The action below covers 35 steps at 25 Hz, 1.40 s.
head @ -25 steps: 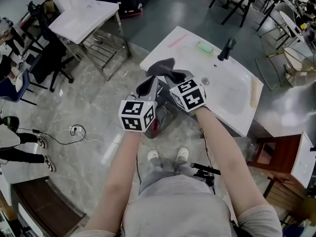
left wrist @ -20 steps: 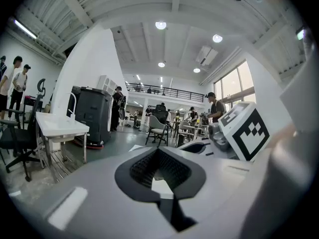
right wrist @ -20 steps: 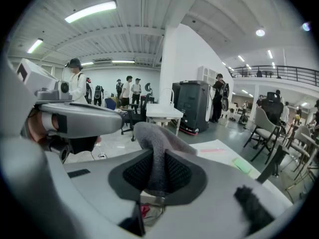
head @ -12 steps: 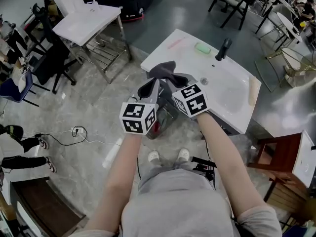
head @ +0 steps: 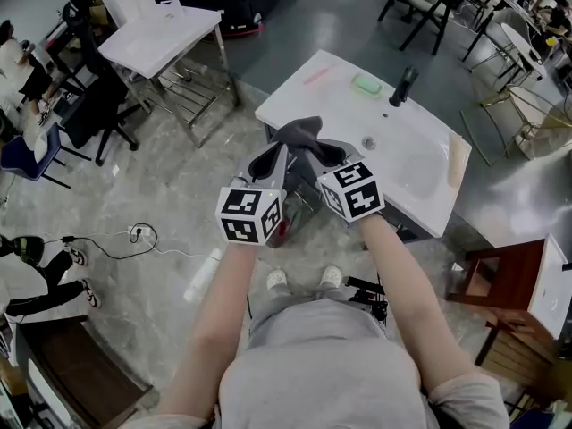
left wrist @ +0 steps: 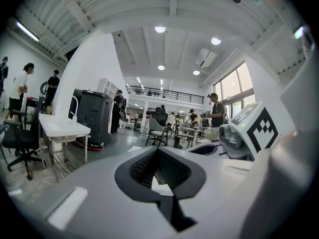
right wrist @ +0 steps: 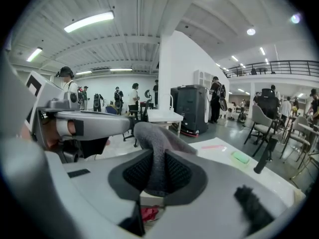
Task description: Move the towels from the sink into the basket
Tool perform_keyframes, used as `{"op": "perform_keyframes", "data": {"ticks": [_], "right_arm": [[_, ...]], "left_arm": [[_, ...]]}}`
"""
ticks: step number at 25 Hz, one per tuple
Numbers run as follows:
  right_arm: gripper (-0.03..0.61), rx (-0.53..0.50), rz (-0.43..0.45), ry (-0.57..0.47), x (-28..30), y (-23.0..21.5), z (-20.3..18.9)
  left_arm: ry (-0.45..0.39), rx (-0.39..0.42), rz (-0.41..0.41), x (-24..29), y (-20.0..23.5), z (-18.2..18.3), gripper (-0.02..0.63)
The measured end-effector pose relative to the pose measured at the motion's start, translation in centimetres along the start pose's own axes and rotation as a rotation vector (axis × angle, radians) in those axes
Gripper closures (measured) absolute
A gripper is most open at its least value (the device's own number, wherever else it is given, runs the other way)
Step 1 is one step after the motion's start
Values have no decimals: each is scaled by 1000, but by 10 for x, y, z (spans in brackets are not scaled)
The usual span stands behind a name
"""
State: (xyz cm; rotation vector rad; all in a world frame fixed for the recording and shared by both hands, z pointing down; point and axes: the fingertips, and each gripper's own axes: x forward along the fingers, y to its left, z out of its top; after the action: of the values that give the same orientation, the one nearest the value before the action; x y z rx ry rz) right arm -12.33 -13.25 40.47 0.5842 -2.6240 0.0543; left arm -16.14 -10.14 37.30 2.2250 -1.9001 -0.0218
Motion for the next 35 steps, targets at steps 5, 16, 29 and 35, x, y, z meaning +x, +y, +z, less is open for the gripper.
{"op": "perform_keyframes", "data": {"ticks": [5, 16, 29, 35], "right_arm": [[508, 14, 23, 26, 3, 7, -13], [508, 50, 84, 127, 28, 28, -56], [506, 112, 144, 266, 69, 51, -125], [506, 129, 161, 313, 86, 61, -150]], "left_arm": [[12, -15, 8, -3, 4, -9, 607], [70, -66, 33, -5, 22, -41, 607], [195, -121, 72, -4, 51, -102, 607], [253, -137, 82, -5, 65, -132, 607]]}}
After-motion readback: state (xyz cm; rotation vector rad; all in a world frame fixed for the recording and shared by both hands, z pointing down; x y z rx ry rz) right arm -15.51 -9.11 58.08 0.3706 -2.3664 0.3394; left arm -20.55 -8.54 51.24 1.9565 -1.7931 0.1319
